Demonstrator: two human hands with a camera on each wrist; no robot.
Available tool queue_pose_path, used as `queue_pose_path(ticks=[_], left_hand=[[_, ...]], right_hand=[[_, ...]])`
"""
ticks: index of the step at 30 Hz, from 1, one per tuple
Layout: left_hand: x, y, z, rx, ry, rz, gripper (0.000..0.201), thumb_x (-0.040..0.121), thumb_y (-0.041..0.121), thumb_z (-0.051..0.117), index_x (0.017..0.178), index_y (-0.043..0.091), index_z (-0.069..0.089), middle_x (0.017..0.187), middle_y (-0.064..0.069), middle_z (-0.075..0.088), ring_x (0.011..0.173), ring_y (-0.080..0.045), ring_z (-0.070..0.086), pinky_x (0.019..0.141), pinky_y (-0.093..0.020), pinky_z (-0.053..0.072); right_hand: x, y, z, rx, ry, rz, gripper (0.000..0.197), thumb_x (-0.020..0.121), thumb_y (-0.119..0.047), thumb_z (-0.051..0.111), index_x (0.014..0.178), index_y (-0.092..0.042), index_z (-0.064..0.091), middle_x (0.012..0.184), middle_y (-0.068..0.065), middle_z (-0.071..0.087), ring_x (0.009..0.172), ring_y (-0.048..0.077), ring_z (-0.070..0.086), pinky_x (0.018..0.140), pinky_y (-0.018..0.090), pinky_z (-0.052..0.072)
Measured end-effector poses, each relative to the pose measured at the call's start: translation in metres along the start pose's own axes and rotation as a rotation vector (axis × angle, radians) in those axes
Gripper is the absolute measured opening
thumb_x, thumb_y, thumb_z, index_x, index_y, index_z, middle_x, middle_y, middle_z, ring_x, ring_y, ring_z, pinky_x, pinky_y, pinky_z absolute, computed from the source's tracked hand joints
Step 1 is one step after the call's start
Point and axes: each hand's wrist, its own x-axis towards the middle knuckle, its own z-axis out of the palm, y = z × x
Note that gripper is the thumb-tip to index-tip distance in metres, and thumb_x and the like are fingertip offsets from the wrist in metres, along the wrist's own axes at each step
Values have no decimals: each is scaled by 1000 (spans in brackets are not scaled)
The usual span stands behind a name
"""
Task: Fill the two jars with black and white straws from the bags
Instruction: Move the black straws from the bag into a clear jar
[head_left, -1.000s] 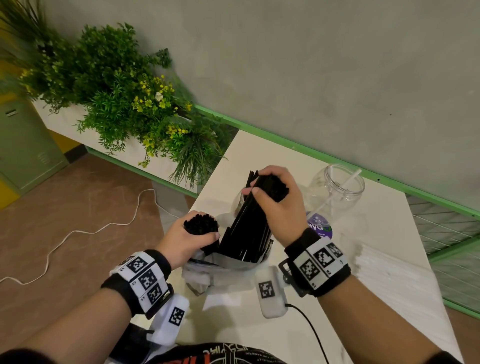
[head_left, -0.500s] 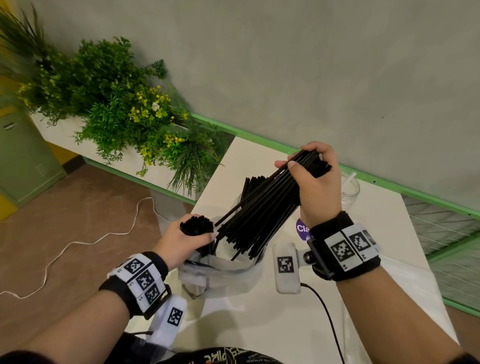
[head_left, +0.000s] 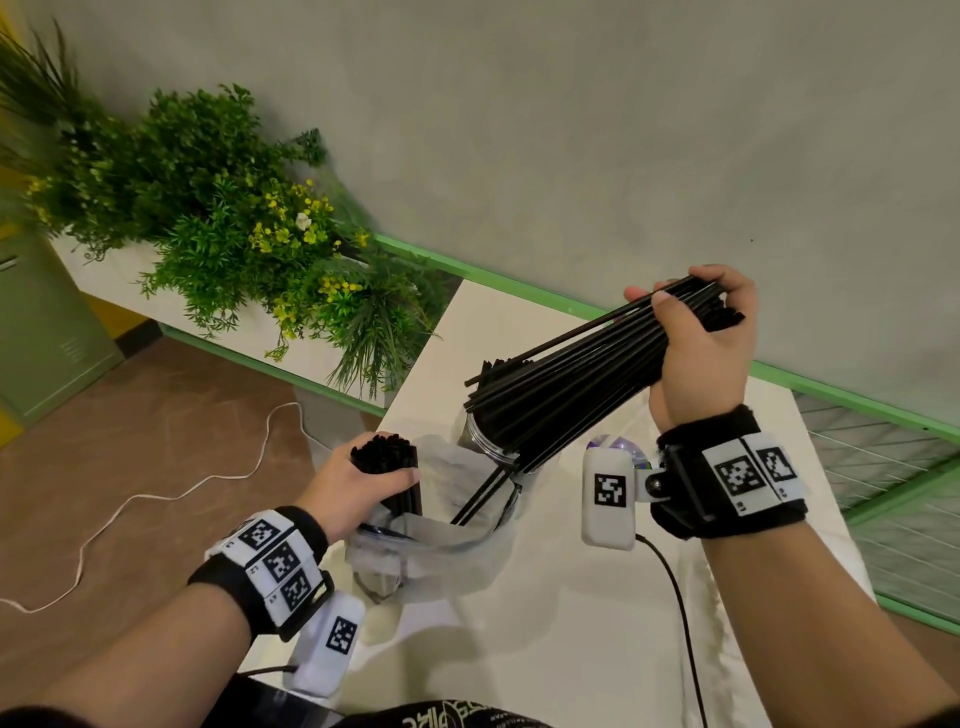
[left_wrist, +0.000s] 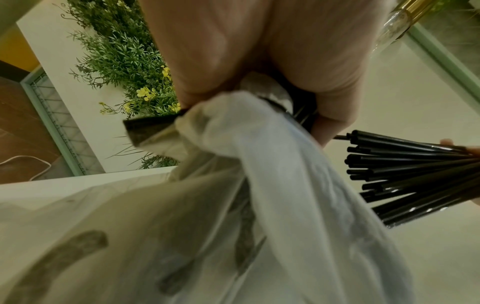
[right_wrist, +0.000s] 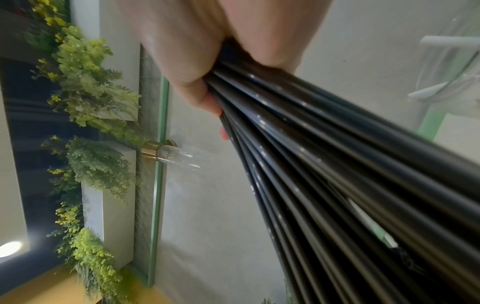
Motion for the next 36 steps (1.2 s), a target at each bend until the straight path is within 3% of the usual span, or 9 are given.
queue_pose_path(ticks=[5,10,14,19,25,32,36], left_hand=[[-1,1,0,2,-5,-3,21,74,13,79,87,11,63,81,-4,65,80,-20,61,74,-32,47],[-3,1,-1,-34,-4,-31,35,58,30,77,86,13,65,81,-3,66,81,-22,64,79,-39,50],[-5,2,0,-55,1,-27,22,70,12,82,84,12,64,77,-2,64,80,-21,62,80,-39,49],[-5,1,0,-64,-11,-23,39,56,29,76,88,9,64,79,-4,65,78,-20,62,79,-38,50],[-4,0,1,-68,-5,-5,35,56,29,75,85,13,63,79,-3,65,78,-18,62,78,-36,49],[-1,-3,0,-66,-18,-3,34,57,30,75,85,15,63,80,-2,65,80,-17,62,79,-35,49],[0,-4,0,-69,-21,-16,34,58,30,76,86,15,64,81,-2,66,81,-18,63,80,-35,49]], right_hand=[[9,-6,1,11,46,-76,31,86,14,49,99,-14,48,86,12,58,85,32,69,77,44,57],[10,12,0,-130,61,-51,30,86,10,51,102,-15,48,94,18,54,87,31,70,81,47,56],[6,13,10,-231,-45,-108,30,87,10,51,101,-17,48,92,15,55,87,30,70,85,46,56],[-1,11,31,-300,-205,-199,33,86,12,51,99,-18,49,91,15,55,86,30,69,87,46,55],[0,20,35,-317,-229,-155,29,86,11,51,101,-14,49,90,10,55,86,29,69,87,48,54],[-18,31,32,-371,-338,-190,29,89,8,52,100,-19,50,92,10,56,90,23,69,80,33,56],[-24,44,33,-375,-377,-148,30,89,9,51,101,-19,51,94,12,57,91,21,69,80,33,56]])
